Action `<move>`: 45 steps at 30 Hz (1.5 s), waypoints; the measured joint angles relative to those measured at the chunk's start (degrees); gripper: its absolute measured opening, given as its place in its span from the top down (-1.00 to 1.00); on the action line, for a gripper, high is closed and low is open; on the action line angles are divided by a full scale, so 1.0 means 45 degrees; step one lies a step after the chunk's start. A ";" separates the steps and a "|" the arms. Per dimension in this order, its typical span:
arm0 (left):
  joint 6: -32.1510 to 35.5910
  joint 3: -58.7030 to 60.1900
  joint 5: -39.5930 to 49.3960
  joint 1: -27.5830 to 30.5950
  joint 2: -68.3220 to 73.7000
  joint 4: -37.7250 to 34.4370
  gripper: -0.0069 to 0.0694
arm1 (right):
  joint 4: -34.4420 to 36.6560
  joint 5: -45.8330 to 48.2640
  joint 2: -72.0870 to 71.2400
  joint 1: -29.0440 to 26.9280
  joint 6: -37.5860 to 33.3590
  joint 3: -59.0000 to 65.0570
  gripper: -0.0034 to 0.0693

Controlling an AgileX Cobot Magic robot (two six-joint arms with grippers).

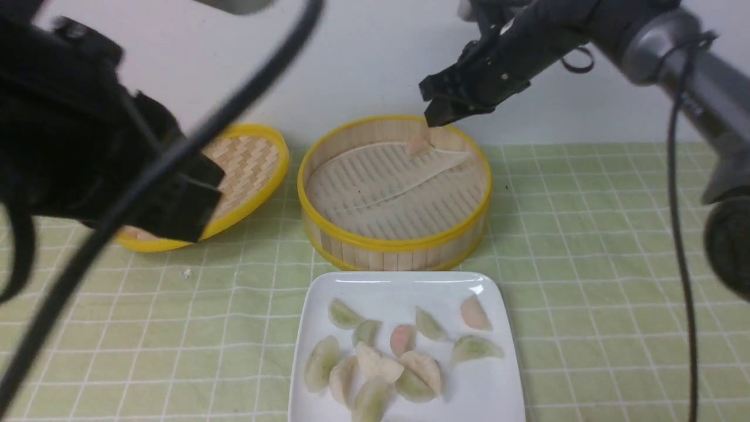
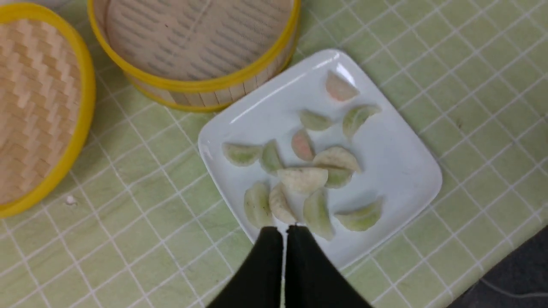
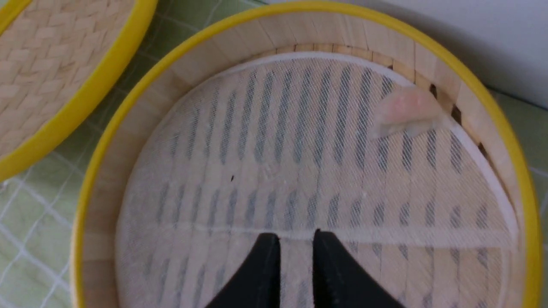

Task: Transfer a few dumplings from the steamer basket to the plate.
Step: Use the right arm to grab a dumpling from inside the steamer

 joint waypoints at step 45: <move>-0.1923 0.0000 0.0306 0.0000 -0.4038 0.4891 0.83 | -0.1552 -0.4094 0.5119 0.0423 -0.7557 -0.4242 0.01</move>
